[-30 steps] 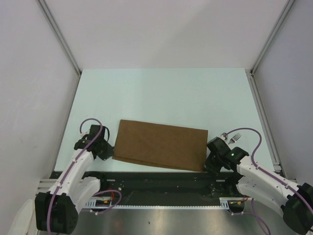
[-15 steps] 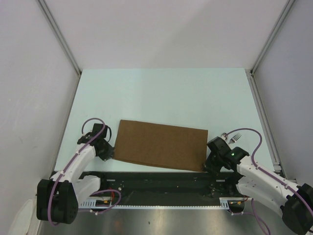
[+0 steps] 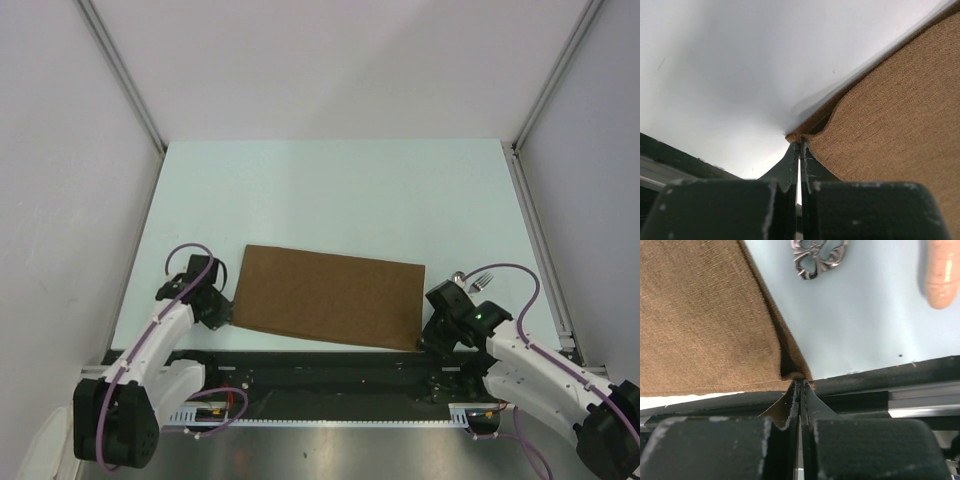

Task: Fold the napkin into a case and place the utensils inside
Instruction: Fold and flatten the napkin at the center of the board.

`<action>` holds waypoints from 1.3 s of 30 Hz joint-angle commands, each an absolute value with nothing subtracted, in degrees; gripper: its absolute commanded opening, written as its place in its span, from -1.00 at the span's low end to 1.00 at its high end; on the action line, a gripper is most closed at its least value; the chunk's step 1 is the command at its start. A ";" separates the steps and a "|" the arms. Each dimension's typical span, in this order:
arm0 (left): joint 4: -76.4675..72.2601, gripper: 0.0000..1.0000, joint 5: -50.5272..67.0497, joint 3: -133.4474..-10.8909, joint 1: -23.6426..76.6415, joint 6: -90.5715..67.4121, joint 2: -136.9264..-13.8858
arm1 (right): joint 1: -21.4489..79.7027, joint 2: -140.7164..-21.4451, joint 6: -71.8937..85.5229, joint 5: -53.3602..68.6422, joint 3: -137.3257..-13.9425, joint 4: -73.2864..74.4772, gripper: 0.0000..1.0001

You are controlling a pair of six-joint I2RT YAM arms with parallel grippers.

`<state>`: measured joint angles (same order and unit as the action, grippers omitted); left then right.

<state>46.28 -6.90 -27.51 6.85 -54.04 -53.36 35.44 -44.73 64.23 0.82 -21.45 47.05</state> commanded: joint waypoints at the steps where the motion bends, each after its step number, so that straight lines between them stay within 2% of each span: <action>1: 48.87 -0.99 -6.59 -27.69 7.38 -56.34 -51.33 | 34.89 -44.03 64.07 -1.67 -21.80 49.75 -1.00; 9: 50.80 -1.00 -9.05 -28.74 11.16 -56.95 -52.82 | 34.72 -41.57 64.69 -2.11 -22.15 52.38 -1.00; 16: 49.92 -1.00 -13.00 -29.96 13.54 -57.13 -58.88 | 34.63 -40.43 63.55 -2.02 -23.99 52.73 -1.00; 20: 50.27 -1.00 -14.41 -30.59 13.54 -56.95 -60.64 | 34.72 -38.42 63.02 -3.16 -25.05 53.96 -0.89; 29: 45.97 -0.99 -14.51 -30.50 13.45 -54.14 -58.62 | 34.54 -38.84 60.03 -1.67 -25.58 51.16 -0.81; 32: 45.44 -0.84 -13.36 -30.50 13.45 -54.05 -58.36 | 34.54 -39.29 58.89 -1.58 -25.58 50.63 -0.77; 34: 45.61 -0.64 -13.01 -30.59 13.45 -54.40 -58.01 | 34.19 -39.37 58.19 -1.32 -25.66 50.10 -0.75; 35: 46.31 -0.48 -13.01 -30.76 13.45 -54.58 -57.31 | 34.10 -39.55 58.10 -0.97 -26.01 49.84 -0.71; 37: 47.46 -0.31 -13.45 -31.90 13.45 -54.84 -56.34 | 34.10 -40.07 57.75 -0.53 -26.19 49.57 -0.63; 38: 48.94 -0.15 -13.71 -32.51 13.45 -54.84 -55.12 | 34.10 -40.25 57.31 -0.61 -26.19 49.40 -0.51; 39: 49.83 0.02 -15.02 -34.09 13.45 -54.84 -54.67 | 34.01 -40.60 57.13 -0.53 -26.10 49.57 -0.47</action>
